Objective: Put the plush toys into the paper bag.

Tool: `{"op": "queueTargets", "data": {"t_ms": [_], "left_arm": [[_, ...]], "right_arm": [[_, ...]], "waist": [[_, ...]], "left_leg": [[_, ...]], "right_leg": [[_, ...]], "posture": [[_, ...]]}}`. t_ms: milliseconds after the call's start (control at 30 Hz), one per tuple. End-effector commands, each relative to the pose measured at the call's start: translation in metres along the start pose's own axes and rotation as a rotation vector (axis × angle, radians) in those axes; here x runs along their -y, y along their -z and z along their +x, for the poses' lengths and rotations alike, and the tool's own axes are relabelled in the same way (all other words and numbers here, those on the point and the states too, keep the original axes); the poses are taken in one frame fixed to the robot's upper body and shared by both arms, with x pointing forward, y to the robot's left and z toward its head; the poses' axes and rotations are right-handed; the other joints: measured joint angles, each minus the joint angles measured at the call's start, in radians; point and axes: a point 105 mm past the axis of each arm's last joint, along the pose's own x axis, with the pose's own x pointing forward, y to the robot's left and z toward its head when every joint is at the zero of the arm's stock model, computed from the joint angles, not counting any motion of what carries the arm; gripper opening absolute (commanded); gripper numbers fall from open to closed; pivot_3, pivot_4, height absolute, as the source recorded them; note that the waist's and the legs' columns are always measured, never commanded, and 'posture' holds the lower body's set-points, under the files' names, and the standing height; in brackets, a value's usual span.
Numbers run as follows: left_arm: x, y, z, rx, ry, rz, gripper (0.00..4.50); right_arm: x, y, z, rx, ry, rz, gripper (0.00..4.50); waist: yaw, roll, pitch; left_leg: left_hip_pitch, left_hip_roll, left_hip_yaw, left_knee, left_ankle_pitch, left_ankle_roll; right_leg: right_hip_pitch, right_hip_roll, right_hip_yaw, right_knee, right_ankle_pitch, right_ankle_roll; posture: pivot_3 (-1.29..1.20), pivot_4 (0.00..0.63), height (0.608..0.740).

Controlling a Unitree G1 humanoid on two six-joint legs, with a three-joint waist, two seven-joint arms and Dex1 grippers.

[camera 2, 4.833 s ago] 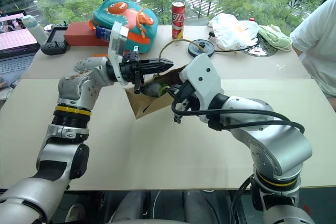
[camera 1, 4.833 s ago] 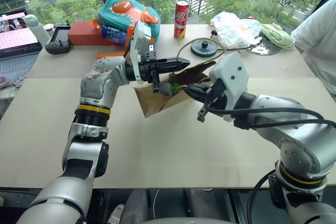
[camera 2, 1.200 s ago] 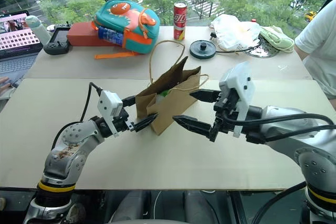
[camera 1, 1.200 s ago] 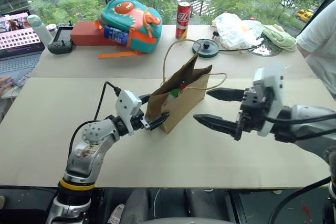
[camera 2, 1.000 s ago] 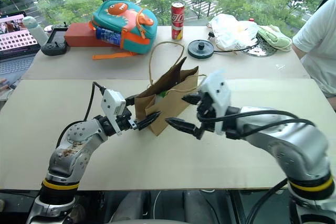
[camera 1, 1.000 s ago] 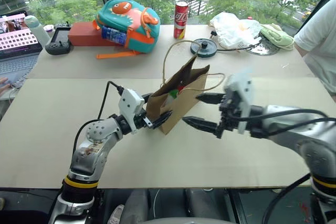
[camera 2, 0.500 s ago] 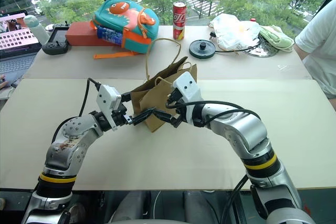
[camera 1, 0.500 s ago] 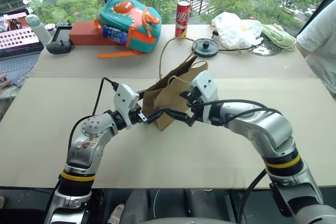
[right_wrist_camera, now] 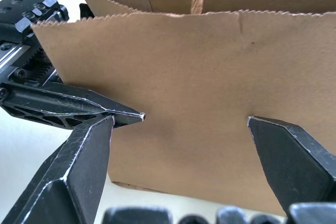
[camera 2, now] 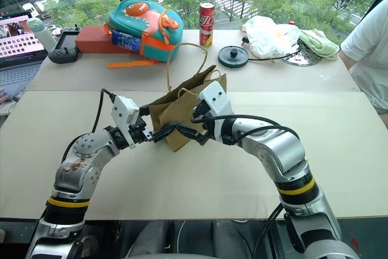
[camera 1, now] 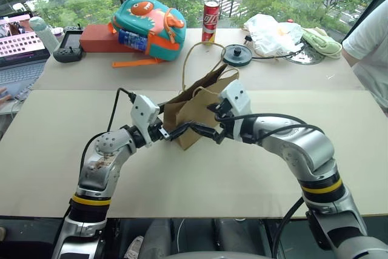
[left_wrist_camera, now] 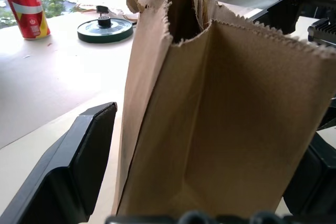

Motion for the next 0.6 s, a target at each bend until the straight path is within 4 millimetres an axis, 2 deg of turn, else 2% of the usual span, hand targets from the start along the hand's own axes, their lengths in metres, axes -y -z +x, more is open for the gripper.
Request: {"op": "queueTargets", "data": {"t_ms": [33,100,167,233,267,333,467,600], "left_arm": [[0.009,-0.003,0.003,0.011,0.050,-0.009,2.98],[0.008,-0.003,0.003,0.012,0.049,-0.009,2.12],[0.008,-0.003,0.003,0.013,0.046,-0.009,1.61],[0.007,-0.003,0.003,0.013,0.043,-0.009,1.00],[0.007,-0.003,0.003,0.014,0.041,-0.010,0.52],[0.005,-0.003,0.004,0.014,0.034,-0.009,0.01],[-0.001,-0.005,0.003,0.009,0.023,0.006,0.01],[-0.015,-0.015,0.004,0.023,-0.007,0.038,0.01]], "right_arm": [[-0.003,-0.024,-0.009,0.090,-0.002,-0.053,4.50],[-0.003,-0.024,-0.010,0.091,-0.001,-0.053,4.50],[-0.003,-0.024,-0.011,0.090,0.000,-0.054,4.50],[-0.004,-0.025,-0.011,0.092,-0.001,-0.055,4.50],[-0.004,-0.025,-0.012,0.092,-0.002,-0.057,4.50],[-0.005,-0.026,-0.014,0.094,-0.004,-0.058,4.50],[-0.007,-0.027,-0.022,0.094,-0.010,-0.056,4.50],[-0.017,-0.027,-0.044,0.094,-0.048,-0.065,4.50]], "waist": [[0.000,0.000,0.000],[0.000,0.000,0.000],[0.000,0.000,0.000],[0.000,0.000,0.000],[0.000,0.000,0.000],[0.000,0.000,0.000],[0.000,0.000,0.000],[0.005,0.000,0.000]], "left_leg": [[0.000,0.000,0.000,0.000,0.000,0.000],[0.000,0.000,0.000,0.000,0.000,0.000],[0.000,0.000,0.000,0.000,0.000,0.000],[0.000,0.000,0.000,0.000,0.000,0.000],[0.000,0.000,0.000,0.000,0.000,0.000],[0.000,0.000,0.000,0.000,0.000,0.000],[0.000,0.000,0.000,0.000,0.000,0.000],[0.000,0.000,0.000,0.000,0.000,0.000]], "right_leg": [[0.000,0.000,0.000,0.000,0.000,0.000],[0.000,0.000,0.000,0.000,0.000,0.000],[0.000,0.000,0.000,0.000,0.000,0.000],[0.000,0.000,0.000,0.000,0.000,0.000],[0.000,0.000,0.000,0.000,0.000,0.000],[0.000,0.000,0.000,0.000,0.000,0.000],[0.000,0.000,0.000,0.000,0.000,0.000],[0.000,0.000,0.000,0.000,0.000,0.000]], "posture": [[0.00,0.150,0.739],[0.00,0.150,0.739],[0.00,0.150,0.739],[0.00,0.150,0.739],[0.00,0.150,0.739],[0.00,0.150,0.739],[0.00,0.150,0.739],[0.00,0.150,0.739]]}}
